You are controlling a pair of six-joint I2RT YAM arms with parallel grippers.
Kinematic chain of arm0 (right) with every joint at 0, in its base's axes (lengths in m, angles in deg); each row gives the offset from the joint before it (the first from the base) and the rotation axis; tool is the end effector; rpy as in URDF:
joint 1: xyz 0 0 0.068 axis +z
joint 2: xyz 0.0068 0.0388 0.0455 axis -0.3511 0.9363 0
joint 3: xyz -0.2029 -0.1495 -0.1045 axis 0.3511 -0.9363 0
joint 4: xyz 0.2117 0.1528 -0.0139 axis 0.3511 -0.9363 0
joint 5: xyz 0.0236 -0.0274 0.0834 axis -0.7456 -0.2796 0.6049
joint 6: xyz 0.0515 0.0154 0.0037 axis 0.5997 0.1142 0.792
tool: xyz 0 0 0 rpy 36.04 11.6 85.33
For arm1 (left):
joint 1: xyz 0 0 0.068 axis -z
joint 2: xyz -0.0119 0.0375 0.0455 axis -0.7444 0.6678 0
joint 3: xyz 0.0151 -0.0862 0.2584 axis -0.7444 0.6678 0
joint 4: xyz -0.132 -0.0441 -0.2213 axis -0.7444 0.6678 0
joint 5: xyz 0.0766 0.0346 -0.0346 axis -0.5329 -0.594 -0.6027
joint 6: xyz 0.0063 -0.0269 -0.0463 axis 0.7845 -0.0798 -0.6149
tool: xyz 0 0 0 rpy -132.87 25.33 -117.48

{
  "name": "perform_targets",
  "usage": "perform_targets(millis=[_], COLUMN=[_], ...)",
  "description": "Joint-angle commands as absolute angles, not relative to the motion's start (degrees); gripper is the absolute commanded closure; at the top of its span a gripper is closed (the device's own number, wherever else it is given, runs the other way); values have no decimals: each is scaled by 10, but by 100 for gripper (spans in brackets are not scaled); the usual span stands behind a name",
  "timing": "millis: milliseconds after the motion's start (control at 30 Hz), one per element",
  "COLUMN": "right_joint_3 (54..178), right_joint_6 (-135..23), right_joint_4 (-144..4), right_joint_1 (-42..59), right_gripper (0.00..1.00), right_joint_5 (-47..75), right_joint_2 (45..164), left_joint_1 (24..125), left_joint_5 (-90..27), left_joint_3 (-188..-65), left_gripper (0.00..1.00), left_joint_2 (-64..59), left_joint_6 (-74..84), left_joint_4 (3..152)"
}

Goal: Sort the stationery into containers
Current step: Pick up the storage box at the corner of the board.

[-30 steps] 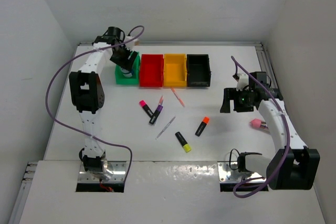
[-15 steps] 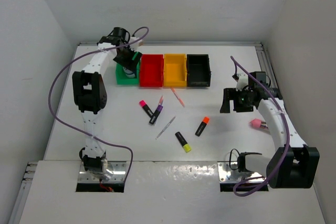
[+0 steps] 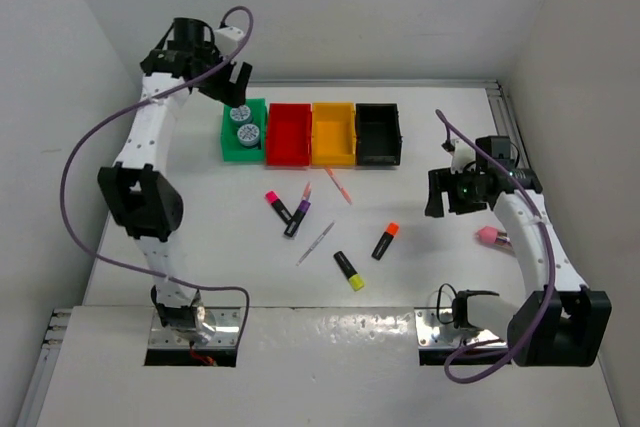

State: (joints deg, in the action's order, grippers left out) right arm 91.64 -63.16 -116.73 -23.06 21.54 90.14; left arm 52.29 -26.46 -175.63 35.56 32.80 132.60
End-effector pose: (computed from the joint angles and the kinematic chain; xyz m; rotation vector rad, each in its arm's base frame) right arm 0.2185 0.0000 0.2530 -0.0346 2.6362 0.3457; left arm 0.4355 -0.0400 0.3698 0.5155 2.2872 -0.1710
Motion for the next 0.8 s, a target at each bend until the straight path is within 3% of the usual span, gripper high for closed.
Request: perform_targets(millis=[0, 133, 300, 400, 500, 767], right_joint_3=[919, 921, 924, 943, 956, 946], right_joint_6=[-687, -761, -884, -993, -1070, -1183], right_joint_4=[-1173, -1202, -1234, -1251, -1267, -1234], right_joint_1=[-233, -242, -281, -335, -367, -409], right_gripper=[26, 40, 44, 36, 21, 19], right_joint_5=[179, 96, 10, -1, 3, 1], right_joint_2=[870, 880, 900, 916, 943, 1012], left_joint_1=[511, 505, 493, 496, 501, 516], left_joint_5=[-202, -178, -122, -97, -89, -98], left_joint_3=[-1703, -1561, -1461, -1428, -1430, -1442], left_gripper=[13, 24, 22, 20, 19, 16], left_joint_2=[244, 178, 122, 110, 115, 124], left_joint_6=[354, 393, 413, 423, 423, 409], left_joint_4=[1324, 1325, 1328, 1327, 1329, 1322])
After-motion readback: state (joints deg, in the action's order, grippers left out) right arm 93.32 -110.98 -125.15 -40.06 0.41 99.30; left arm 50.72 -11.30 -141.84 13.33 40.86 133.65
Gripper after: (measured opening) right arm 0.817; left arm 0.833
